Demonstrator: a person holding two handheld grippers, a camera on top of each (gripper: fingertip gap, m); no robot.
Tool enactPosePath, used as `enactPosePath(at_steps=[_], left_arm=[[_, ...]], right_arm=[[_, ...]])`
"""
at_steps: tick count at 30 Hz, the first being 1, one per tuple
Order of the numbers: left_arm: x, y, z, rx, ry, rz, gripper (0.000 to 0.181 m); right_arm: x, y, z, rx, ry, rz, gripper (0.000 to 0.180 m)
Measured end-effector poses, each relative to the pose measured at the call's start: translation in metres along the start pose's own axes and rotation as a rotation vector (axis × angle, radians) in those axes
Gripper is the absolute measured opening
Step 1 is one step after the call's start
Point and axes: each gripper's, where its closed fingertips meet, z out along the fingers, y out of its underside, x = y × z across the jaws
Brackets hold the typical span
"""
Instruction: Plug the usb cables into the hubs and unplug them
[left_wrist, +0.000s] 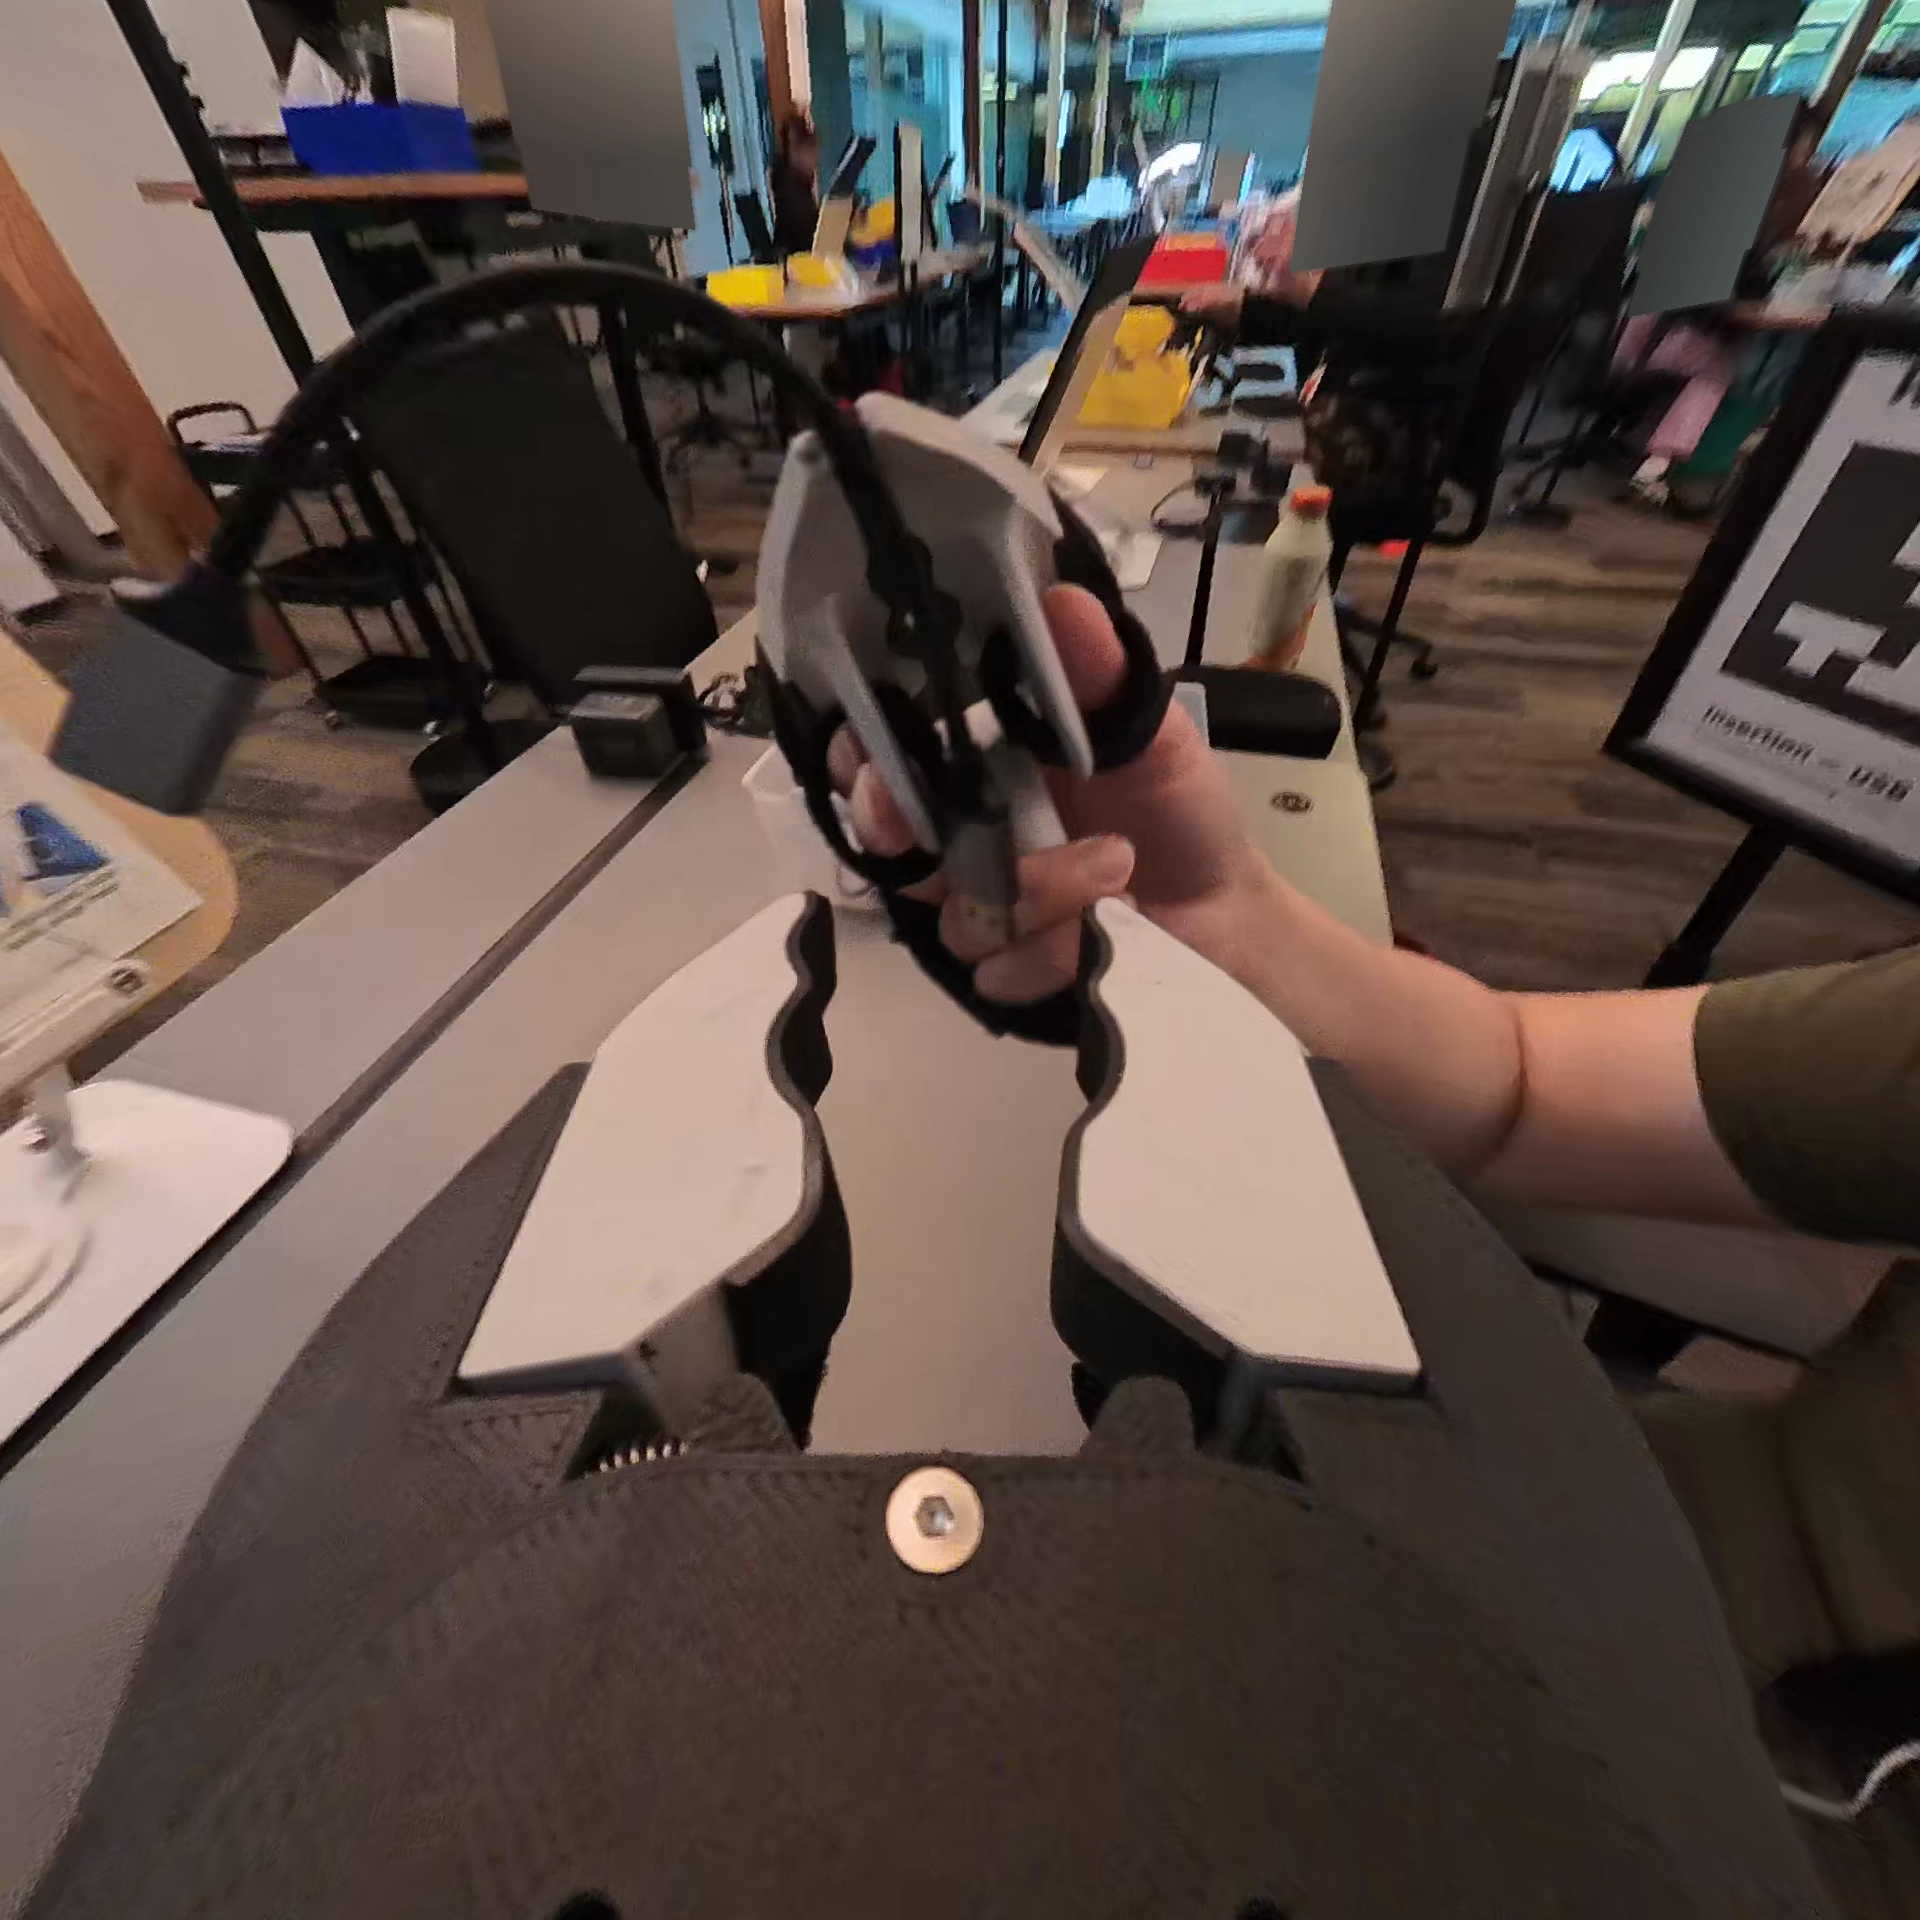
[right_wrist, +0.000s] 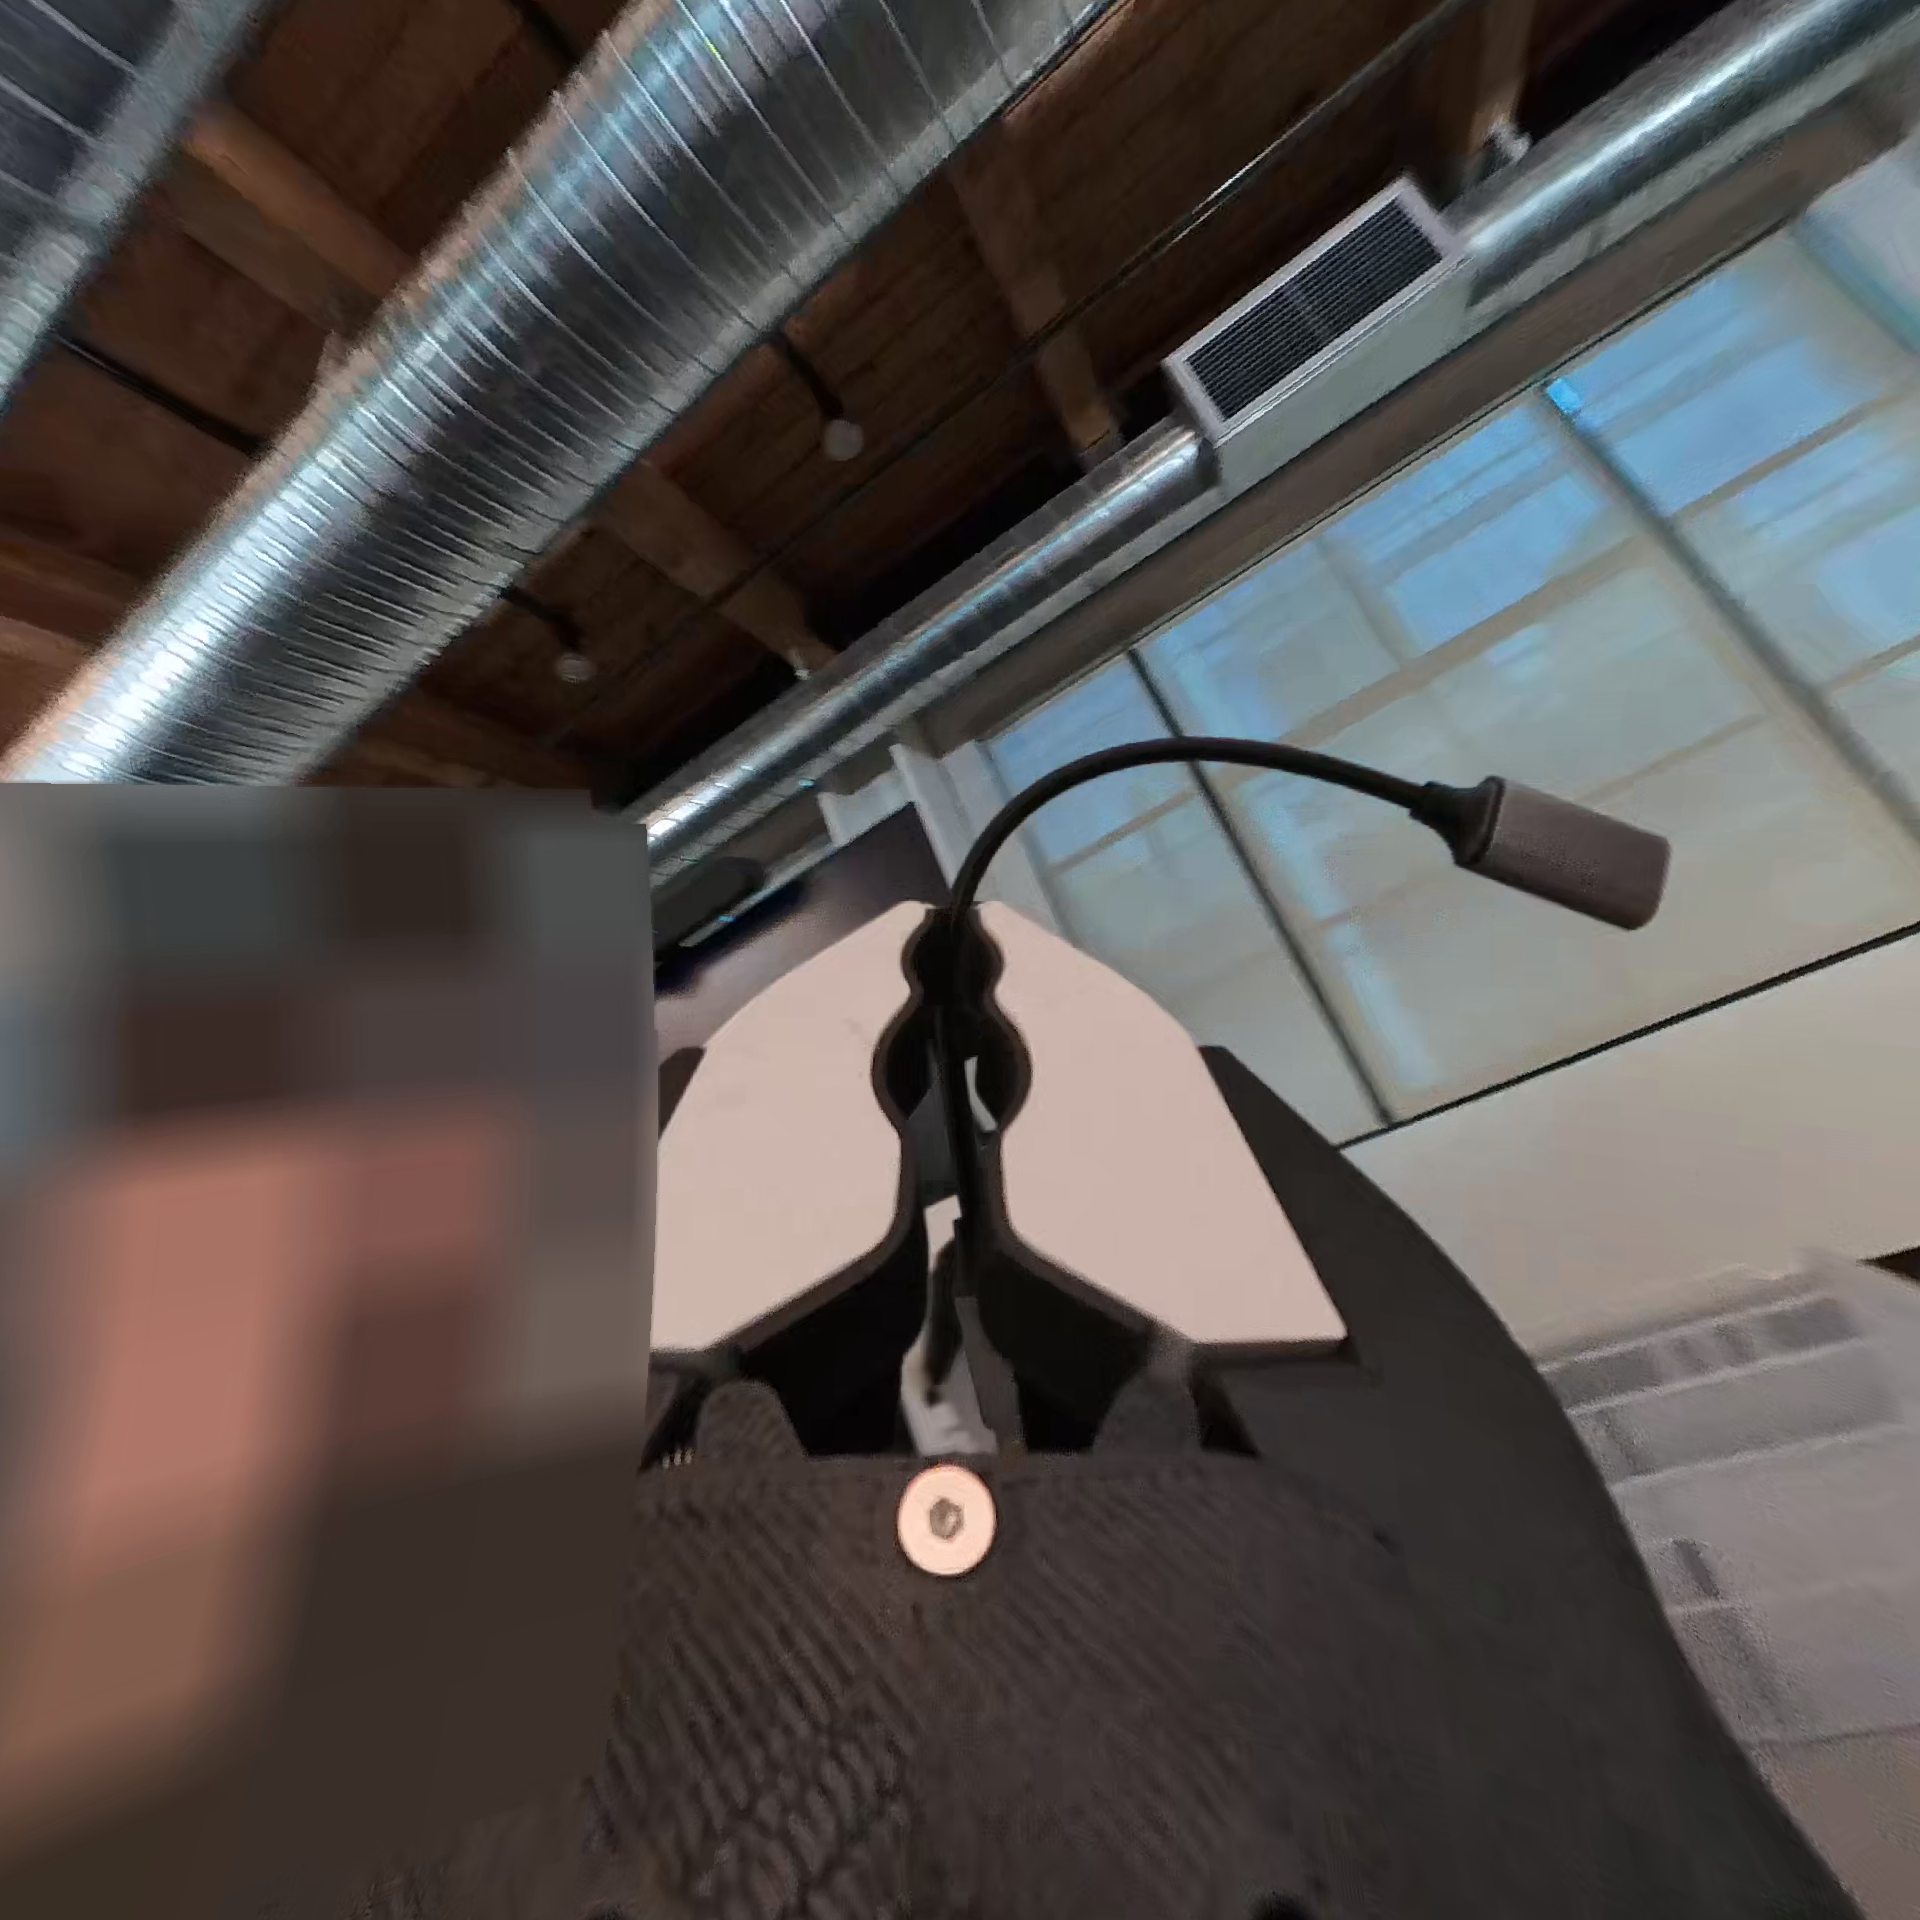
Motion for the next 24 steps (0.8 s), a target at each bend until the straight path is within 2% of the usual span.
enactPosePath(at_steps=[1, 4, 6, 12, 19, 24], left_arm=[[0.001, 0.002, 0.006, 0.004, 0.01, -0.017, 0.043], [-0.003, 0.018, 0.021, -0.058, -0.003, -0.021, 0.042], [-0.006, 0.019, 0.028, -0.033, -0.012, -0.019, 0.038], [-0.006, 0.016, 0.032, 0.024, -0.023, 0.031, 0.009], [-0.025, 0.01, 0.007, -0.053, -0.231, 0.26, 0.005], [-0.036, 0.002, -0.018, -0.082, -0.32, 0.361, 0.004]], right_arm=[[0.001, 0.0, 0.001, -0.001, 0.024, -0.044, 0.002], [-0.001, 0.0, 0.002, -0.012, 0.056, -0.141, 0.003], [-0.002, 0.002, 0.003, -0.027, 0.068, -0.18, 0.003], [0.003, -0.005, -0.003, 0.02, 0.073, -0.181, 0.003], [0.004, -0.019, -0.018, -0.023, 0.036, -0.136, 0.002], [0.008, -0.006, -0.021, -0.184, 0.03, -0.152, 0.011]])
